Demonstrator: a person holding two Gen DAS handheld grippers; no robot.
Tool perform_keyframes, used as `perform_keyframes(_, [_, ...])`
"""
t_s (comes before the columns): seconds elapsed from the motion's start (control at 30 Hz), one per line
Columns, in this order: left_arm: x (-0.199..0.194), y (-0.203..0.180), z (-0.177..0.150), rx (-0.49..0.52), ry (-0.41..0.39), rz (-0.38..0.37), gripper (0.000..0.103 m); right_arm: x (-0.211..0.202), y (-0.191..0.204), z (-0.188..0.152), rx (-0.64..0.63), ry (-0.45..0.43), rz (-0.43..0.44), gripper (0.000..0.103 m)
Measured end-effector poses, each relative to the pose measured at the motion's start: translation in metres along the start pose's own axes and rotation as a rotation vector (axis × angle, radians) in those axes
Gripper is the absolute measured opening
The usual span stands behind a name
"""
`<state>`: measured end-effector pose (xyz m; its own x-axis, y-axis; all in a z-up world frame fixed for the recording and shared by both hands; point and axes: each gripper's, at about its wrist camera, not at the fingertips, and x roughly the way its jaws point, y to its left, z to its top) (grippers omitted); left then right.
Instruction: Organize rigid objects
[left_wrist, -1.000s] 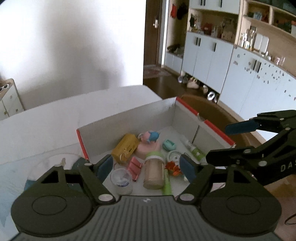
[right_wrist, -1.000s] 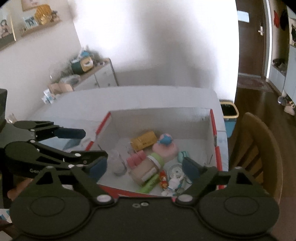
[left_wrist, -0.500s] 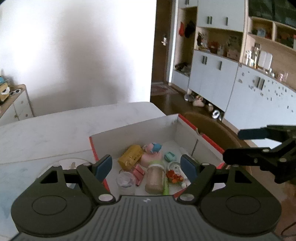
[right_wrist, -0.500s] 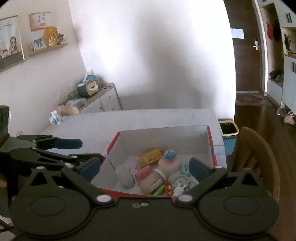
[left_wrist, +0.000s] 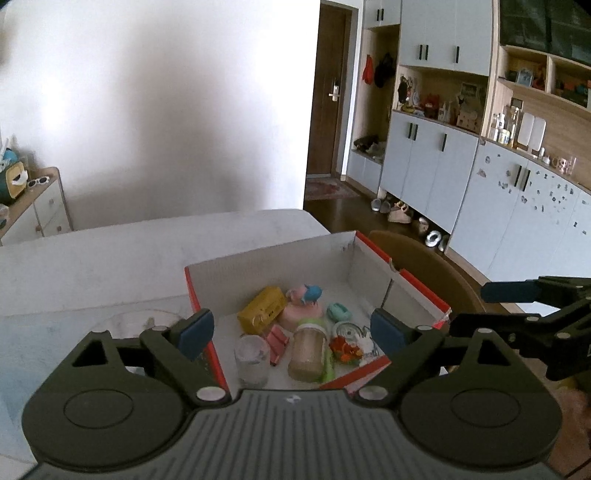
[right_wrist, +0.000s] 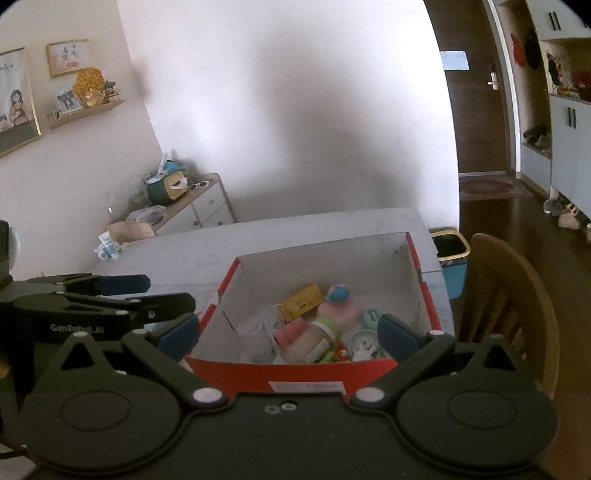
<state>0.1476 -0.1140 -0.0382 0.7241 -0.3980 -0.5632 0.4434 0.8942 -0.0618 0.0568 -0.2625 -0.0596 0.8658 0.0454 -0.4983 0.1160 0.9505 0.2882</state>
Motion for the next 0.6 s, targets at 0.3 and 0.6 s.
perform_keyframes(0.3, [0.002, -0.002, -0.011, -0.014, 0.025, -0.026, 0.092, -0.003, 0.000, -0.006, 0.018, 0.004, -0.019, 0.103])
perform_keyframes(0.6, [0.002, -0.005, -0.012, -0.005, 0.030, -0.033, 0.092, -0.004, 0.000, -0.009, 0.025, 0.003, -0.022, 0.103])
